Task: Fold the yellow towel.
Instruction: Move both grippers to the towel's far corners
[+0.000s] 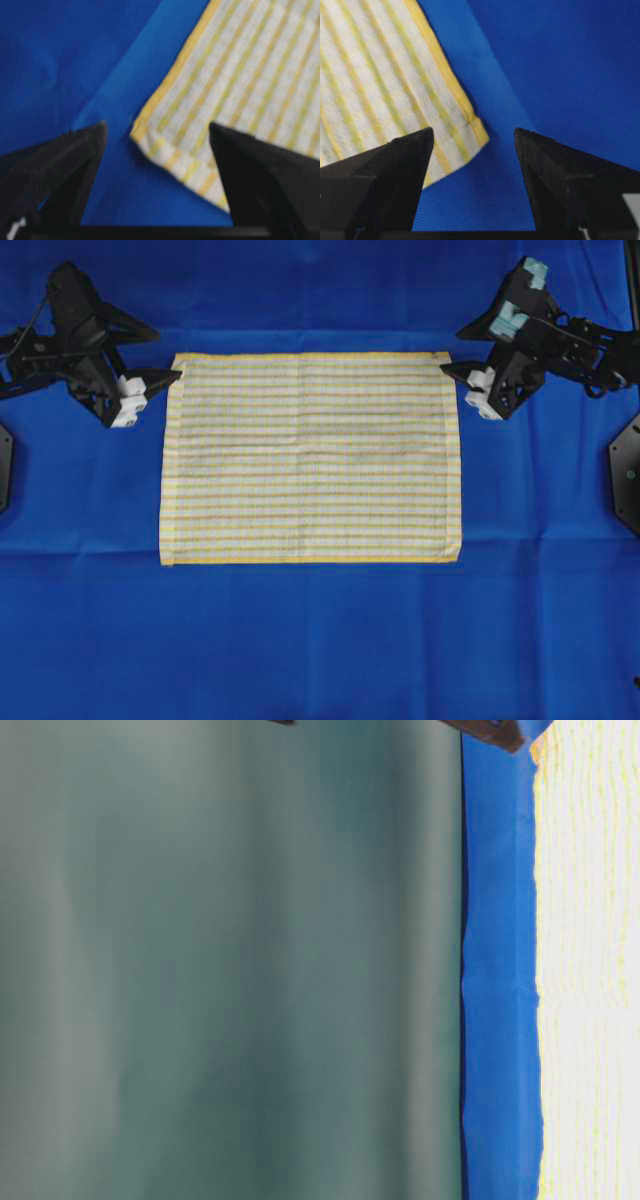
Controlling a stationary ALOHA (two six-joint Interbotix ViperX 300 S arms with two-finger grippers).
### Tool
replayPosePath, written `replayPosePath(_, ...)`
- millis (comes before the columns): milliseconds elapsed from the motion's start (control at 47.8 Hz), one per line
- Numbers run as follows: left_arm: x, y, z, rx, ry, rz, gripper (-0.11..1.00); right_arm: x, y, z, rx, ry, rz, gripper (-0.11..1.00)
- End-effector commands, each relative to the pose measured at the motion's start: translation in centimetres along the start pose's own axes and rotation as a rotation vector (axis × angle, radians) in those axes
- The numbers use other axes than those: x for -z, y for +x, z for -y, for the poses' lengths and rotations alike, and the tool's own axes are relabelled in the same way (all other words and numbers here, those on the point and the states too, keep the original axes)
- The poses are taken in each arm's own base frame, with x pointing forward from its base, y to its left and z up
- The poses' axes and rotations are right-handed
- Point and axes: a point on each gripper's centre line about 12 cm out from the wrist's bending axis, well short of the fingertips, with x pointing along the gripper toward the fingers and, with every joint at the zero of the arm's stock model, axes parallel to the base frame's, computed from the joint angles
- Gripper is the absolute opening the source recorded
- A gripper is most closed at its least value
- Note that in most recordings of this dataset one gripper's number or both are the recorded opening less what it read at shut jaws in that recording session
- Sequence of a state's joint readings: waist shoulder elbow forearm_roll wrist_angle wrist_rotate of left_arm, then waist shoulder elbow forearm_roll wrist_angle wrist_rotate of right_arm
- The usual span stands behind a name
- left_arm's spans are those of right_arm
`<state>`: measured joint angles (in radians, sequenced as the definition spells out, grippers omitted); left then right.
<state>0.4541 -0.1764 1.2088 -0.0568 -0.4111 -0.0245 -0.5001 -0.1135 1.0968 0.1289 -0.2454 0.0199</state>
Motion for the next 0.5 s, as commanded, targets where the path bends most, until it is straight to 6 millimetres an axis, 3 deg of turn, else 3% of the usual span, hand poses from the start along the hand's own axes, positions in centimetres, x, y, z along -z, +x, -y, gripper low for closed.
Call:
replayPosePath(0, -0.6, 0.6, -0.3, -0.008, -0.003, 0.027, 0.78, -0.5, 0.5, 0.1, 0.006, 0.012, 0.019, 0.67)
replayPosePath(481, 0.6, 2.9, -0.7, -0.026, -0.014, -0.041, 0.79, 0.6, 2.3, 0.9, 0.046, 0.072, -0.003, 0.65)
